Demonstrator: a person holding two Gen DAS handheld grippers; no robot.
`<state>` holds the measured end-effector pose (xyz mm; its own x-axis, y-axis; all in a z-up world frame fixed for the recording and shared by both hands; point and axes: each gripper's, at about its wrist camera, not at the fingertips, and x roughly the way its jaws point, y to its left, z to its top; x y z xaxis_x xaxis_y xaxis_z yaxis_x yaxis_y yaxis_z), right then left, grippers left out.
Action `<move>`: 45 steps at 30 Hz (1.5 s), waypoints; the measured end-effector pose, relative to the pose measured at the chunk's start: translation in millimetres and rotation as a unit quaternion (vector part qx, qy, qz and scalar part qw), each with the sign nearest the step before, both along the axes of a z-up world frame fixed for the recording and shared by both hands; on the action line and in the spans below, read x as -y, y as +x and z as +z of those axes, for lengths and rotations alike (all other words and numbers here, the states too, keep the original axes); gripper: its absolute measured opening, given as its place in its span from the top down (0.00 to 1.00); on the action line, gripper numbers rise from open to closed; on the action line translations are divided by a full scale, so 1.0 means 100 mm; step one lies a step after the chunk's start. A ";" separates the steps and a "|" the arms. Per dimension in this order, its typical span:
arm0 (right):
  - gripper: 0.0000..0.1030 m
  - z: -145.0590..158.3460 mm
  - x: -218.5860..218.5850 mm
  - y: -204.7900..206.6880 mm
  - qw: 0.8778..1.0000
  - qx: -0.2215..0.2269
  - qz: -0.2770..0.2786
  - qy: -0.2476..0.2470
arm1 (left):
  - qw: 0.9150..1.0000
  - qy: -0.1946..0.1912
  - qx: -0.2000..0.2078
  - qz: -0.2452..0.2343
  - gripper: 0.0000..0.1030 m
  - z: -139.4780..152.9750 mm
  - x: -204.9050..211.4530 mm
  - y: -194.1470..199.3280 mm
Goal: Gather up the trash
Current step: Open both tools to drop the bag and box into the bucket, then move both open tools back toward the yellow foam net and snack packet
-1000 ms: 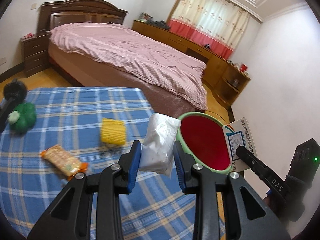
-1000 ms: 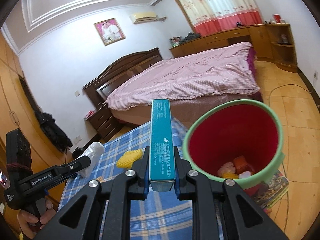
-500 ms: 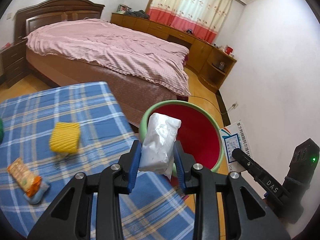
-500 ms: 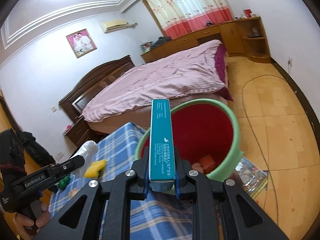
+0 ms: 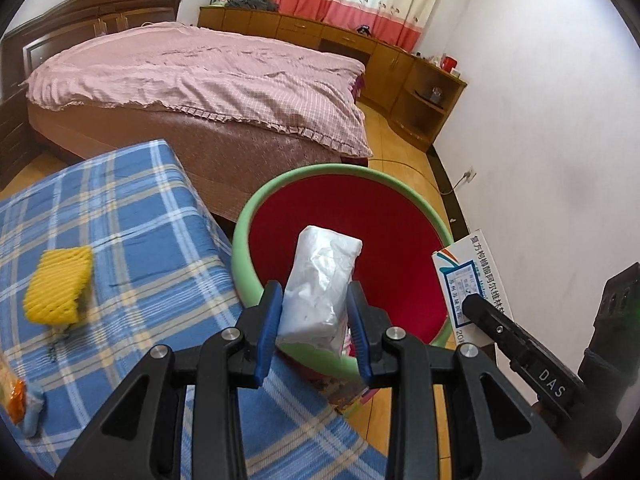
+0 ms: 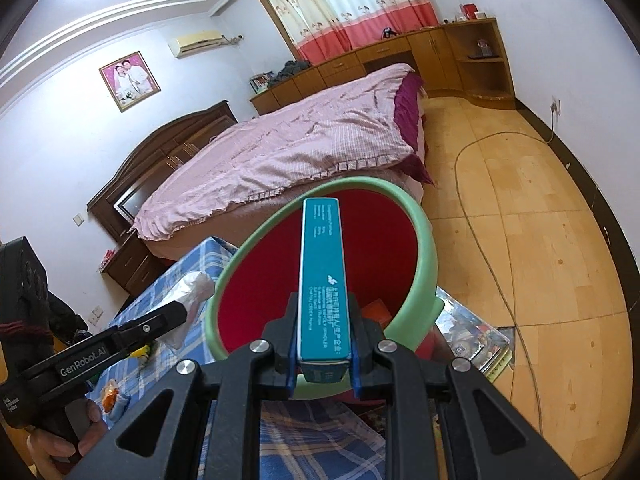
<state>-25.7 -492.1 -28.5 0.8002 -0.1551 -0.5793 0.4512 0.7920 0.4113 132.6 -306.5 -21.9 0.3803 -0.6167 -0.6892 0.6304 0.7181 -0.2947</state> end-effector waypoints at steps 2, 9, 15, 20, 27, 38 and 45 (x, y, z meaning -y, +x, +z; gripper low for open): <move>0.78 -0.04 0.03 0.02 1.000 -0.003 -0.001 0.004 | 1.000 0.004 0.002 -0.005 0.68 -0.02 0.04 0.01; 0.77 -0.12 0.09 0.05 1.000 -0.011 -0.006 0.015 | 1.000 0.009 0.007 -0.012 0.63 -0.04 0.13 0.00; 0.65 -0.14 0.10 0.05 1.000 -0.009 -0.007 0.024 | 1.000 0.011 0.011 -0.007 0.61 -0.02 0.09 -0.02; 0.55 -0.10 0.07 0.02 1.000 -0.004 -0.006 0.025 | 1.000 0.009 0.007 0.008 0.61 0.01 -0.02 -0.03; 0.45 -0.01 -0.05 0.00 1.000 0.008 0.005 0.024 | 0.999 0.003 0.000 0.043 0.61 0.05 -0.33 -0.06; 0.33 0.18 -0.35 0.00 0.999 0.029 0.037 0.020 | 0.993 -0.007 0.010 0.116 0.60 0.21 -0.95 -0.11; 0.28 0.25 -0.59 0.03 0.997 0.034 0.062 0.020 | 0.986 -0.009 0.017 0.167 0.59 0.28 -1.35 -0.15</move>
<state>-23.1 -433.3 -3.4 0.8490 -0.0309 -0.5275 0.3217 0.8221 0.4698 117.9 -171.2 6.6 0.5870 -0.4646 -0.6631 0.3696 0.8824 -0.2911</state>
